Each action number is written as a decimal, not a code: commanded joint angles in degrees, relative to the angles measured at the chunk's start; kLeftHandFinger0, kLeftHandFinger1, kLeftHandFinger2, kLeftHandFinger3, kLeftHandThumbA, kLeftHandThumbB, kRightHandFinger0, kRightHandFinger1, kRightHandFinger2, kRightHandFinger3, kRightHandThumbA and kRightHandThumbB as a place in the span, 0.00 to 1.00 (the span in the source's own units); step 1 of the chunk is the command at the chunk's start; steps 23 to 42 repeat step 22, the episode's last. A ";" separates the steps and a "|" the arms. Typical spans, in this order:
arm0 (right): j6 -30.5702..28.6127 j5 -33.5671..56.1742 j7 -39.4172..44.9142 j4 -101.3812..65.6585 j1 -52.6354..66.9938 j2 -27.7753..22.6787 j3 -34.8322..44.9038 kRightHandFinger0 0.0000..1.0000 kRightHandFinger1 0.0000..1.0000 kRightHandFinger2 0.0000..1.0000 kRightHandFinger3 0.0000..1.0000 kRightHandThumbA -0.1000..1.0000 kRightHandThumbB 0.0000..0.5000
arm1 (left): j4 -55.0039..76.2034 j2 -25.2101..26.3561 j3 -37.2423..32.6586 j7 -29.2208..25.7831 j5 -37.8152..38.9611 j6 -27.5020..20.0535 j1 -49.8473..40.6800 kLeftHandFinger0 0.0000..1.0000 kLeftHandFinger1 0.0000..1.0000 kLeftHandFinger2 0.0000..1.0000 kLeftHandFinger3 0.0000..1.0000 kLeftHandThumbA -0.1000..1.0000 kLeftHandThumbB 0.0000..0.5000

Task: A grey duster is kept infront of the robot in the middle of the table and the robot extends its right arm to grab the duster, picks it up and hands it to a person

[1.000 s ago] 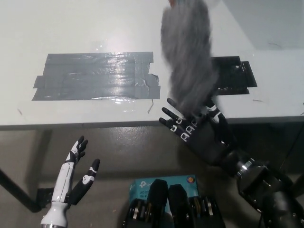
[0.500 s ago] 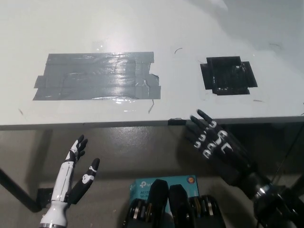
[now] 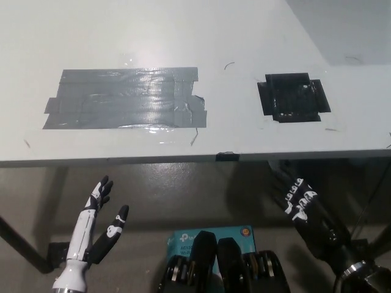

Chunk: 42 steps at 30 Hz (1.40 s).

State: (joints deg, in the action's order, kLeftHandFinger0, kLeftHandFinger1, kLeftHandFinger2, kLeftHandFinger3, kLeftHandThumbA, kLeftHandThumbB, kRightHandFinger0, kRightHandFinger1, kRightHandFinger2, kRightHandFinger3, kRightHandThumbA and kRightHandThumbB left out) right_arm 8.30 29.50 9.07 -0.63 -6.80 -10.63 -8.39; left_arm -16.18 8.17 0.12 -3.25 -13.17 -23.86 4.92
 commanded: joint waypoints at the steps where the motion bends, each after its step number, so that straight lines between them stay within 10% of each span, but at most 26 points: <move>1: -11.70 -14.22 -0.36 0.17 -0.70 -0.81 -0.76 1.00 1.00 1.00 1.00 0.95 0.89 | 1.94 0.47 -0.20 -0.16 0.64 -2.09 -0.21 1.00 1.00 1.00 1.00 0.75 0.32; 42: -12.29 -21.95 0.76 0.86 -1.13 -0.04 -0.54 1.00 1.00 1.00 1.00 0.97 0.88 | 1.66 0.56 -0.24 -0.61 -0.14 -2.75 -0.22 1.00 1.00 1.00 1.00 0.83 0.32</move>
